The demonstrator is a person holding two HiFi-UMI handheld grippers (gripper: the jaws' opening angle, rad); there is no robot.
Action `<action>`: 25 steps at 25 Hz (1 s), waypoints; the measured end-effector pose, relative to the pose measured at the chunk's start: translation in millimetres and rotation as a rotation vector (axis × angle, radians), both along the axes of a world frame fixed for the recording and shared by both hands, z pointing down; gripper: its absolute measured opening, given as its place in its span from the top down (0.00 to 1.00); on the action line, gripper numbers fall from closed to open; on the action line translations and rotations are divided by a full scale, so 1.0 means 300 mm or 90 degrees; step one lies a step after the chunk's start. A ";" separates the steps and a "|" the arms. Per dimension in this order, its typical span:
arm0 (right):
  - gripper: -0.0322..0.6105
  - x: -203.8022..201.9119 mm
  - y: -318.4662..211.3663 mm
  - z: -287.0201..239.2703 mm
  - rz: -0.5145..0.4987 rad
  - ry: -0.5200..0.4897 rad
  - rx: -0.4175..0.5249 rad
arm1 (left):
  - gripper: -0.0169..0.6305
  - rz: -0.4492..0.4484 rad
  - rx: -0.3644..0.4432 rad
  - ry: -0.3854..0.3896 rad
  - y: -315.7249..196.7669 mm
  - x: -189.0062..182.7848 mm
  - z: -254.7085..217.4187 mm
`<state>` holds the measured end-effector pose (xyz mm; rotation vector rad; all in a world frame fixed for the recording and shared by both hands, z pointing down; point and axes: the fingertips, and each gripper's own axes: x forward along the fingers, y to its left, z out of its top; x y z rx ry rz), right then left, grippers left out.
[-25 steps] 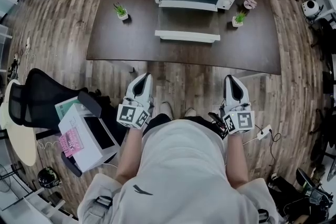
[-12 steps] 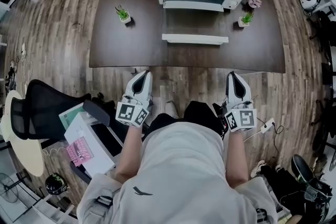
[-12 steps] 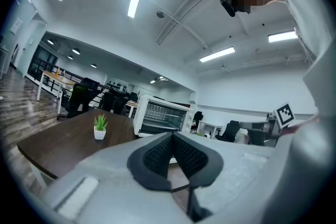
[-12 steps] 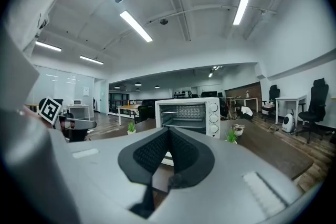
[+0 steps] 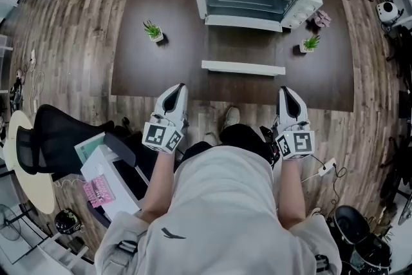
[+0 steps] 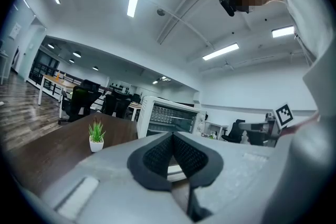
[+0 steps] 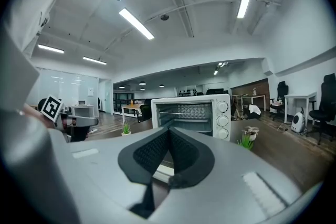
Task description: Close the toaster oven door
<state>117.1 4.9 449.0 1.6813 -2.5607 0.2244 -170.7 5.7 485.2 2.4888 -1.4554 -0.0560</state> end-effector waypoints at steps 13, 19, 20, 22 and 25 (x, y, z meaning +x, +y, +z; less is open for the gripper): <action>0.95 0.080 -0.284 0.027 -0.029 0.019 -0.011 | 0.97 0.017 -0.019 -0.011 -0.260 0.109 0.024; 0.95 0.075 -0.323 0.061 -0.008 0.026 -0.028 | 0.97 0.036 -0.030 -0.002 -0.336 0.086 0.056; 0.95 0.074 -0.327 0.069 -0.006 0.028 -0.032 | 0.97 0.036 -0.032 -0.001 -0.346 0.082 0.058; 0.95 0.077 -0.328 0.094 -0.003 0.036 -0.040 | 0.97 0.036 -0.033 -0.001 -0.360 0.076 0.067; 0.91 0.092 -0.318 0.157 0.002 0.055 -0.061 | 0.97 0.040 -0.045 -0.003 -0.361 0.065 0.118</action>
